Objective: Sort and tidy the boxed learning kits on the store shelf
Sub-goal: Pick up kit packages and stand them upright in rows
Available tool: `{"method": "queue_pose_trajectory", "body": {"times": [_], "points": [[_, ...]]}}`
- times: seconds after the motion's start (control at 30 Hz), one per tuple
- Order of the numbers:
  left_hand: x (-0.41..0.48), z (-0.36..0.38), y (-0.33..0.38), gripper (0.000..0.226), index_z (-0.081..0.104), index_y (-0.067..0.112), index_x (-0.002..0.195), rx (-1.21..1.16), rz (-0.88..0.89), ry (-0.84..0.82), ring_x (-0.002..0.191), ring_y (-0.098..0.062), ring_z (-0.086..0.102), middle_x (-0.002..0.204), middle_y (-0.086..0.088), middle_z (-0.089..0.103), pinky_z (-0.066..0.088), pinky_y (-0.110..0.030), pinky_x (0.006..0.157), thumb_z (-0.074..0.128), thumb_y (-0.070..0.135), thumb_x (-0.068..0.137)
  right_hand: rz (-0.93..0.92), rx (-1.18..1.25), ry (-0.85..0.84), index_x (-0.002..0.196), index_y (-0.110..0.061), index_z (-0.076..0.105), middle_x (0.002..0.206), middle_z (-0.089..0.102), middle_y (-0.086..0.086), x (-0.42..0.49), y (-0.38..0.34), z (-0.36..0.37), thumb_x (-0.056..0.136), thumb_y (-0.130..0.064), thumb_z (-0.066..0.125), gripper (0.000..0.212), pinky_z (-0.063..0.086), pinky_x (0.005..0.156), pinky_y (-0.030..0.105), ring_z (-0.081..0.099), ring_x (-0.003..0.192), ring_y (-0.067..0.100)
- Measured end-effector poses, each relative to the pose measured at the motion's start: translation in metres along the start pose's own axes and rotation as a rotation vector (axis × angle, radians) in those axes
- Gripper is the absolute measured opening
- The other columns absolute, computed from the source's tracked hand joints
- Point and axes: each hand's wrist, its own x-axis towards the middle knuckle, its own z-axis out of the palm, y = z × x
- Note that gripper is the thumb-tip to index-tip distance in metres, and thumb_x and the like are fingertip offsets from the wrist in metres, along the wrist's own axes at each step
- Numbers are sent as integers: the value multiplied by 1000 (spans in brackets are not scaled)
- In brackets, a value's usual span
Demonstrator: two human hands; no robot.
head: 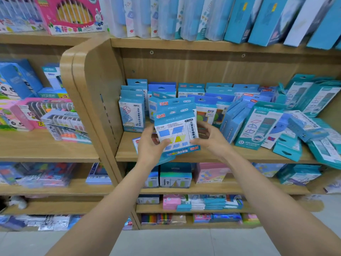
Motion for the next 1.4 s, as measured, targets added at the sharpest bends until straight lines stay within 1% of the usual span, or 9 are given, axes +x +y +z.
{"method": "queue_pose_trajectory", "body": {"times": [0.27,0.5,0.73,0.87,0.97,1.1,1.23,1.3,1.4], "points": [[9,69,7,54,52,19,129,100,68,-76,91,-15,64,120,0,64,54,-34,79,75,16,81,-1,-64,193,144,-13,35,135,55,6,-11,50,-35,79,5,71,76,46,103,42,52,126,19],[20,71,1,58,50,19,129,308,147,-70,113,-17,55,124,2,59,48,-32,87,75,34,79,4,-237,180,138,-22,39,135,55,1,5,60,-34,79,-11,74,69,46,102,46,53,123,18],[16,40,-13,56,55,19,129,552,221,29,117,-26,41,121,-5,56,32,-36,93,68,47,81,-27,-265,191,139,-18,39,132,53,-2,9,51,-14,84,-9,70,64,38,96,25,49,122,13],[6,15,-34,45,61,21,117,619,143,197,109,-30,42,109,-6,60,33,-36,88,69,44,80,-46,-189,236,141,-16,35,125,51,-8,2,48,-5,81,-8,72,71,37,91,20,45,113,3],[-8,1,-42,53,57,14,117,696,4,332,108,-35,43,114,-15,52,36,-42,88,71,47,78,-68,-162,420,143,-12,31,135,40,-4,-3,53,3,79,-16,75,77,32,106,25,38,125,8],[-21,-10,-56,73,47,0,114,624,-257,310,104,-34,49,112,-18,50,42,-41,81,66,60,77,-276,-105,701,110,-11,49,103,49,-1,-25,53,25,84,-7,65,31,42,85,25,49,94,13],[-22,-19,-61,50,53,8,99,123,-472,64,78,-23,66,93,-8,65,54,-37,66,64,54,83,-303,-103,360,92,-19,55,87,58,-4,-37,48,61,90,-3,56,16,45,71,21,52,76,8],[-23,-23,-62,35,59,10,99,-102,-490,35,82,-22,69,101,-8,68,57,-40,80,67,41,85,-208,-174,230,106,-18,58,102,61,0,-30,47,79,93,-12,56,14,49,78,26,57,84,7],[-28,-37,-66,34,58,8,106,-180,-465,9,86,-23,70,99,-6,67,56,-38,82,67,36,87,-33,-249,104,135,-9,46,129,54,8,-21,37,100,95,-29,56,46,47,98,35,56,112,18]]}}
